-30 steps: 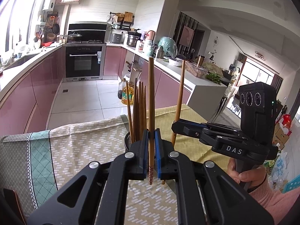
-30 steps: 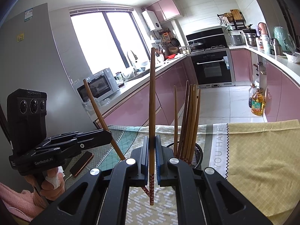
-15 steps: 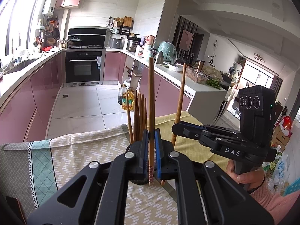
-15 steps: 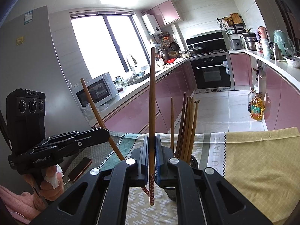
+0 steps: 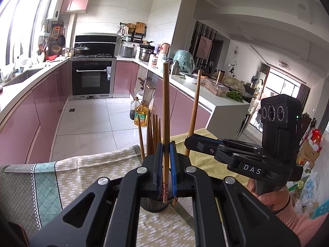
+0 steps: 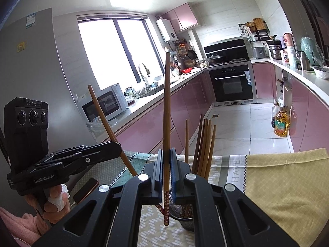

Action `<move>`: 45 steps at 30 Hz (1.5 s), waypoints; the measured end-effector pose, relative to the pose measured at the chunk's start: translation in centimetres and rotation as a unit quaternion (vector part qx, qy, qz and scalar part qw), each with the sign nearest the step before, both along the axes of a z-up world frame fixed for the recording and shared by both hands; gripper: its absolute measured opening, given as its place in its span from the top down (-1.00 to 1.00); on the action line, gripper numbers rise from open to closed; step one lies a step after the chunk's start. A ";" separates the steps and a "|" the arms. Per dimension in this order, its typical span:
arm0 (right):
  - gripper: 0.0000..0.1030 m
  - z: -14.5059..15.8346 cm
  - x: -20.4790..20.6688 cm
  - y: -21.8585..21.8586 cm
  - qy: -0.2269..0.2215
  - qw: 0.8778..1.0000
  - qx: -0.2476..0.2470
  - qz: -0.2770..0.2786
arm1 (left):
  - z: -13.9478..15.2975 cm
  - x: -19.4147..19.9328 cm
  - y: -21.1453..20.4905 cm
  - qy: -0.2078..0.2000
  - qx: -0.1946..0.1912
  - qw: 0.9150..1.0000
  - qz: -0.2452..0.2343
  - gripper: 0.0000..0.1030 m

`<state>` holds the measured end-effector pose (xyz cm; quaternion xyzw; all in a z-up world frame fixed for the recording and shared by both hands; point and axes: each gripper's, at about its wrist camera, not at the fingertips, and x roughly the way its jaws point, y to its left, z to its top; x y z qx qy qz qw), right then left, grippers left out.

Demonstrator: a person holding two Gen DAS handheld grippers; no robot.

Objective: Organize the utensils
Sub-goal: 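Lower the held chopstick into the black mesh cup with the right gripper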

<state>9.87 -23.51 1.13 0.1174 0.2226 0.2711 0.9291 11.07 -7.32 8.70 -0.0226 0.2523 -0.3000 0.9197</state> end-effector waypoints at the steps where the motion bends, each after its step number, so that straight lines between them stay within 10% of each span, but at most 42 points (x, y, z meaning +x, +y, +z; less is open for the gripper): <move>1: 0.89 0.1 0.2 -0.1 0.000 1.000 0.000 -0.001 | 0.0 0.0 -0.1 -0.001 0.000 1.000 0.000 0.86; 45: 0.89 -2.2 3.3 0.0 0.035 0.999 -0.010 -0.025 | 0.2 0.8 -1.4 0.016 0.037 0.999 0.021 0.86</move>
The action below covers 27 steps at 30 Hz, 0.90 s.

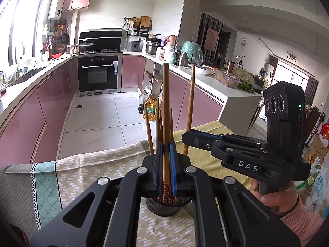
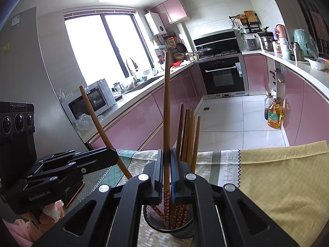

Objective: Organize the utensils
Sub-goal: 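Lower the held chopstick into the black mesh cup with the right gripper, then push the chopstick down among the others and open the right gripper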

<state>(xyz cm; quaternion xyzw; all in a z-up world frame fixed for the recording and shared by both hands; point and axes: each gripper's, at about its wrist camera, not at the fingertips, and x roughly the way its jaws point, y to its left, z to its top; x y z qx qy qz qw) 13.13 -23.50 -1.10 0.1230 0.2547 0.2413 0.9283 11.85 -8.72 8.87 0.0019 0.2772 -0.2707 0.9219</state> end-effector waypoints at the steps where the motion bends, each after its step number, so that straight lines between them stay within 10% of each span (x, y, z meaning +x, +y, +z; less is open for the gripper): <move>1: 0.89 0.0 0.0 0.0 0.001 1.000 -0.001 0.000 | 0.0 0.2 -0.1 0.002 0.000 1.000 0.000 0.86; 27: 0.89 -1.8 0.1 -0.1 0.022 1.000 0.001 -0.001 | -2.5 2.0 -0.6 0.024 0.015 1.000 -0.003 0.86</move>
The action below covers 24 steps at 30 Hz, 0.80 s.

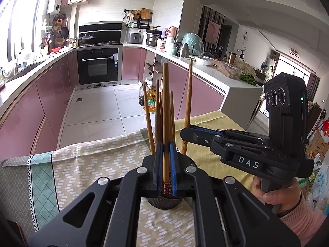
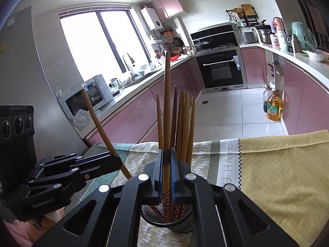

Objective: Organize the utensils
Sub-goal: 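Push the chopstick down among the others and open the right gripper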

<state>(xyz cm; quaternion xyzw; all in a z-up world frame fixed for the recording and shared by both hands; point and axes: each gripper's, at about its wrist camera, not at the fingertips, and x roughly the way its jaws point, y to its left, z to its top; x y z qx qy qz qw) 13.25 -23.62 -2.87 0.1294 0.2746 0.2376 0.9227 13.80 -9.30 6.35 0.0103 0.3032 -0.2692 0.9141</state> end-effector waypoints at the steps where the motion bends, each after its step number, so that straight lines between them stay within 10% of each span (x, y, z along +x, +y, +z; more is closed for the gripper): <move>1: 0.89 0.0 0.0 -0.1 0.001 1.000 0.001 0.001 | -0.1 -0.1 0.0 0.000 0.000 1.000 0.000 0.86; 24: 0.89 -1.0 -0.2 0.4 0.014 1.000 -0.005 0.007 | -1.9 0.1 -0.2 0.012 0.004 1.000 -0.004 0.86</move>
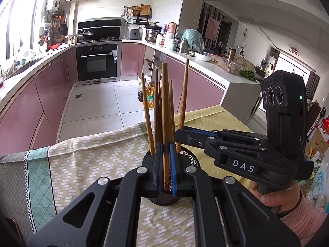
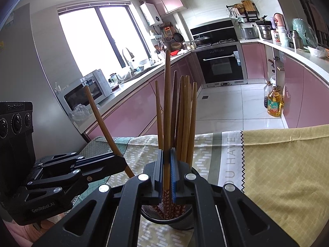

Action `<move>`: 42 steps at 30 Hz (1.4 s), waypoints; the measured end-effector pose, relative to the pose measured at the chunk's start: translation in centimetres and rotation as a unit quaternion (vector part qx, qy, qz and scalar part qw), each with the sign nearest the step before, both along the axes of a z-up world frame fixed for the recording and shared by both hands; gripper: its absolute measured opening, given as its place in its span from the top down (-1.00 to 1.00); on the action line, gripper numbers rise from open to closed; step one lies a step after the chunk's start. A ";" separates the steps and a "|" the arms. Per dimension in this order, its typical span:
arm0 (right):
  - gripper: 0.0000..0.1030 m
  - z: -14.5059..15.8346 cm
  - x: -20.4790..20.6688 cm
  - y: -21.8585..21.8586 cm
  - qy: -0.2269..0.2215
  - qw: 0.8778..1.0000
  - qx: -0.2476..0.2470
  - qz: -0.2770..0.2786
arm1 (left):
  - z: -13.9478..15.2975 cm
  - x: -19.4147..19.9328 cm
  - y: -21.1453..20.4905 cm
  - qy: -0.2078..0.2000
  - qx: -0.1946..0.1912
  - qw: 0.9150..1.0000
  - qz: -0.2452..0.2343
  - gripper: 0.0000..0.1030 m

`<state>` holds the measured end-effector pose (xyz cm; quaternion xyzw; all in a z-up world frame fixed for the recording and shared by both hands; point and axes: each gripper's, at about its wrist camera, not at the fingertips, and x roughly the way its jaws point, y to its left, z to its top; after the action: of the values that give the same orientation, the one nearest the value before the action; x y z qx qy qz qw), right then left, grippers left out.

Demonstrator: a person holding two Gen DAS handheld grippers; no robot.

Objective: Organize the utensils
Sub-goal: 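Push the chopstick down among the others and open the right gripper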

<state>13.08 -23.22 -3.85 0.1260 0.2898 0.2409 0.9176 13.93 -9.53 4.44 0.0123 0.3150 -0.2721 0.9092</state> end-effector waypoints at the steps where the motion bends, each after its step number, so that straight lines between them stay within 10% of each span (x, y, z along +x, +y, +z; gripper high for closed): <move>1: 0.89 0.0 0.0 0.0 0.000 1.000 0.000 0.000 | 0.0 0.1 0.0 0.000 0.000 1.000 -0.001 0.86; 42: 0.89 -1.2 1.0 0.3 0.014 1.000 -0.003 0.004 | -2.1 2.2 -0.8 0.013 0.005 1.000 -0.005 0.86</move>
<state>14.04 -22.94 -5.06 0.1259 0.3034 0.2418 0.9130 16.15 -10.29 2.39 0.0147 0.3282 -0.2752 0.9035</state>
